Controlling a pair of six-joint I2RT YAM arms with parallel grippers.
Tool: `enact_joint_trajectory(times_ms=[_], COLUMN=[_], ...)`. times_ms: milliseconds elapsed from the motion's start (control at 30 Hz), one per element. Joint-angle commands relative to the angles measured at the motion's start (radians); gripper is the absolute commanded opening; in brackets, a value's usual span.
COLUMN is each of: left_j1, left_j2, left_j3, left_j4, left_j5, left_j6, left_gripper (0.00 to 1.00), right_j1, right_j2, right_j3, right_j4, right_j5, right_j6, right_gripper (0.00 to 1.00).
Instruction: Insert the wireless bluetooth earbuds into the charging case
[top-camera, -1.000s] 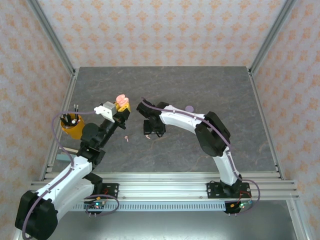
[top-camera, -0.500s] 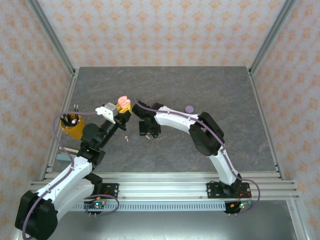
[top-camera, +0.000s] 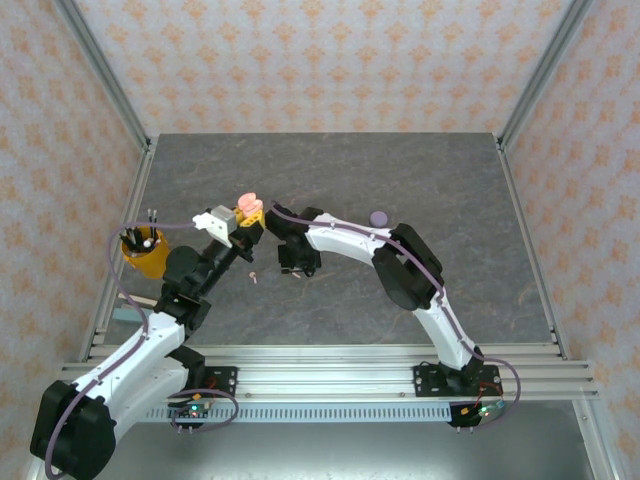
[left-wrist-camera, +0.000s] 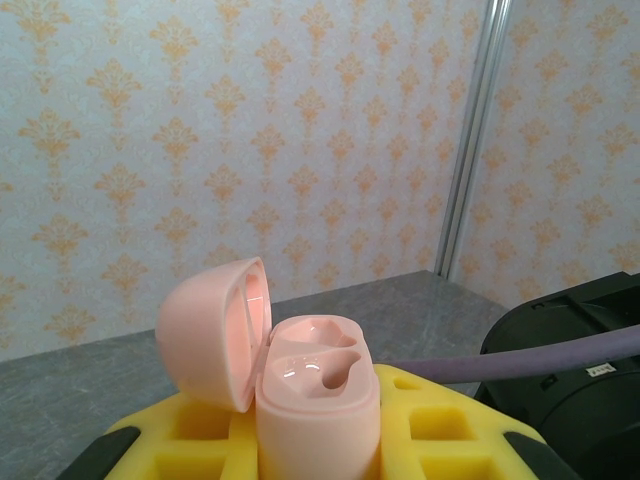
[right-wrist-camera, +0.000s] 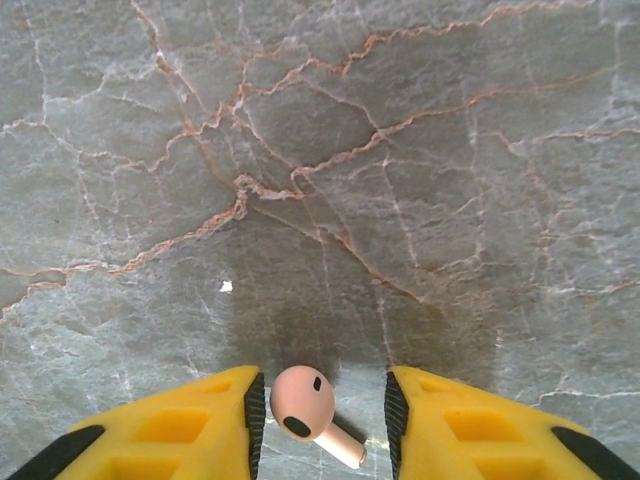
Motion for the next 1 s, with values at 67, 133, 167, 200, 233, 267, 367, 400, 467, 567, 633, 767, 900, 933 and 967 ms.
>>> enact_joint_trajectory(times_ms=[67,133,167,200,233,267,367,400,467,567,633,767,900,933,967], left_j1=[0.009,0.010,0.009,0.009,0.009,0.009,0.009,0.009,0.009,0.009,0.009,0.009,0.009,0.009,0.009], left_j2=[0.004,0.008,0.011,0.014,0.018,0.020,0.026,0.028,0.028,0.030,0.032,0.038,0.045,0.046,0.046], left_j3=[0.036,0.040,0.041,0.043,0.047,0.049,0.052,0.053,0.054,0.057,0.060,0.065,0.075,0.077,0.080], left_j4=[0.023,0.022,0.022,0.022,0.024,0.024,0.027,0.028,0.028,0.025,0.024,0.023,0.016,0.011,0.007], left_j5=[0.014,0.014,0.014,0.016,0.017,0.018,0.019,0.017,0.016,0.016,0.017,0.018,0.022,0.023,0.024], left_j6=[0.024,0.024,0.022,0.022,0.022,0.021,0.019,0.019,0.018,0.016,0.013,0.010,0.008,0.009,0.011], left_gripper=[0.00,0.00,0.00,0.00,0.00,0.00,0.00,0.00,0.00,0.00,0.00,0.00,0.00,0.00,0.00], right_j1=[0.006,0.007,0.006,0.006,0.007,0.007,0.007,0.007,0.008,0.008,0.007,0.008,0.008,0.007,0.005], right_j2=[0.033,0.032,0.032,0.031,0.031,0.029,0.028,0.029,0.028,0.022,0.017,0.005,-0.019,-0.027,-0.038], right_j3=[0.031,0.034,0.034,0.036,0.035,0.036,0.035,0.036,0.034,0.031,0.028,0.024,0.011,0.003,-0.007], right_j4=[-0.037,-0.044,-0.047,-0.050,-0.053,-0.055,-0.058,-0.058,-0.057,-0.054,-0.051,-0.049,-0.048,-0.044,-0.040], right_j5=[0.014,0.013,0.013,0.013,0.013,0.011,0.011,0.012,0.011,0.011,0.014,0.020,0.042,0.048,0.055], right_j6=[-0.004,-0.005,-0.005,-0.003,-0.003,-0.005,-0.001,0.001,0.002,0.005,0.006,0.005,-0.004,-0.005,-0.009], right_gripper=[0.36,0.35,0.35,0.34,0.33,0.32,0.28,0.28,0.25,0.23,0.22,0.19,0.17,0.17,0.17])
